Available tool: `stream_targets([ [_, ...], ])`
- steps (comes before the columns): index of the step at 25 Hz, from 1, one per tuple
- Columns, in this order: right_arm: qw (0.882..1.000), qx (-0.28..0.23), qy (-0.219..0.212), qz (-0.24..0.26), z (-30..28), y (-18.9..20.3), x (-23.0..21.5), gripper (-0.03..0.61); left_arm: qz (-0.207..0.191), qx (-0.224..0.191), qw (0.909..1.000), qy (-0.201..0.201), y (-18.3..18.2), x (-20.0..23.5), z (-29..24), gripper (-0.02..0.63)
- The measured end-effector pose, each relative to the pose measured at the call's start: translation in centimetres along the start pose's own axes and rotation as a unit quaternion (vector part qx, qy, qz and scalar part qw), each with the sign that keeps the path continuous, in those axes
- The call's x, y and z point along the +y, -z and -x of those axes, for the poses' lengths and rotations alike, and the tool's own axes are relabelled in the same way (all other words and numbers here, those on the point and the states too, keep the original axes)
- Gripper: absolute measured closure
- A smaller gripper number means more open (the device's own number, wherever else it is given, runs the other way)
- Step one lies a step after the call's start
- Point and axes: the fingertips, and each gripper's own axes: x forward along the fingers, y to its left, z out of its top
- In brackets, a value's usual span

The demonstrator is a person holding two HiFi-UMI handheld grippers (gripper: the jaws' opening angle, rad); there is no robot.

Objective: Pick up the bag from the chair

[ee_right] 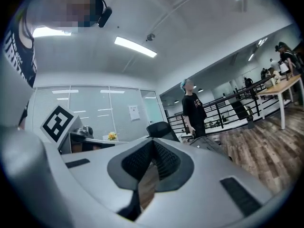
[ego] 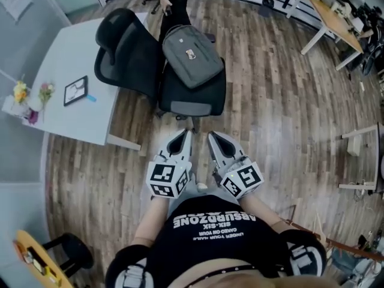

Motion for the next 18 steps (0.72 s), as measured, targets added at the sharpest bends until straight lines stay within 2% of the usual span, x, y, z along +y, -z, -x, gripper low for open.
stream_targets([
  [5,1.000,0.010,0.015,0.014,-6.8,-0.5,-1.4,0.561,0.008,0.003,0.9999,0.013,-2.1,5.9,-3.4,0.597],
  [13,0.997,0.019,0.062,0.030,-13.8,-0.9,-3.9,0.561,-0.008,0.001,0.9995,0.031,-5.8,12.7,-8.2,0.597],
  [18,0.996,0.016,0.087,0.007,-16.5,-0.8,-5.2,0.561,-0.003,0.004,0.9993,0.038,-6.5,15.7,-10.3,0.597],
])
